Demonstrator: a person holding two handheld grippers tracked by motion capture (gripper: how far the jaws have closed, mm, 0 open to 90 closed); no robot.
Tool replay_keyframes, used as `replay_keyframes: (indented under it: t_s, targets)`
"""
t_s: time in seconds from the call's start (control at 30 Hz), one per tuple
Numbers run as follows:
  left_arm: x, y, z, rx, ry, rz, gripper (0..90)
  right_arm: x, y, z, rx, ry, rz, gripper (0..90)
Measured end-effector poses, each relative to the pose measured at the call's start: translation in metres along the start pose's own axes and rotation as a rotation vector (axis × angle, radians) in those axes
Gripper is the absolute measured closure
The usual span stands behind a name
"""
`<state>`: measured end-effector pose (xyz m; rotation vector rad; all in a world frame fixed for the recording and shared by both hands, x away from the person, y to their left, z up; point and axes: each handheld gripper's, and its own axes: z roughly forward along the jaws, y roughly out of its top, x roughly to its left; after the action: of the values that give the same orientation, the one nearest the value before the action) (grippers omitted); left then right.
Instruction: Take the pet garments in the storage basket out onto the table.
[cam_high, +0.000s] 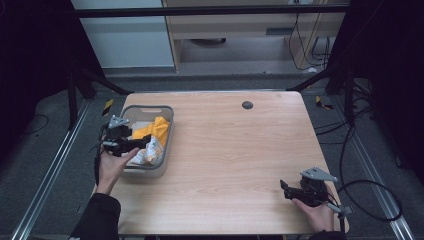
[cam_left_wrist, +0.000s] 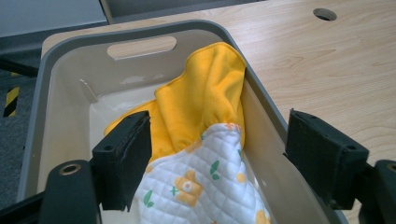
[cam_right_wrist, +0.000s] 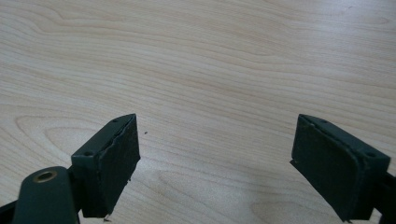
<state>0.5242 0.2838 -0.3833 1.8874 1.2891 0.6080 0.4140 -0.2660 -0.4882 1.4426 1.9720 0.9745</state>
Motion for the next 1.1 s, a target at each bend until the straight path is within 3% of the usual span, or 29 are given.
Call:
replay_keyframes:
  t_s: [0.53,1.1]
  targets:
    - [0.004,0.004,0.018,0.086,0.005,-0.002,23.2,0.0,0.0,0.0,0.004,0.006,-0.004,15.4]
    - [-0.001,0.006,0.028,0.166,0.002,0.022,27.9,0.0,0.001,0.001,0.011,0.013,-0.01,15.5]
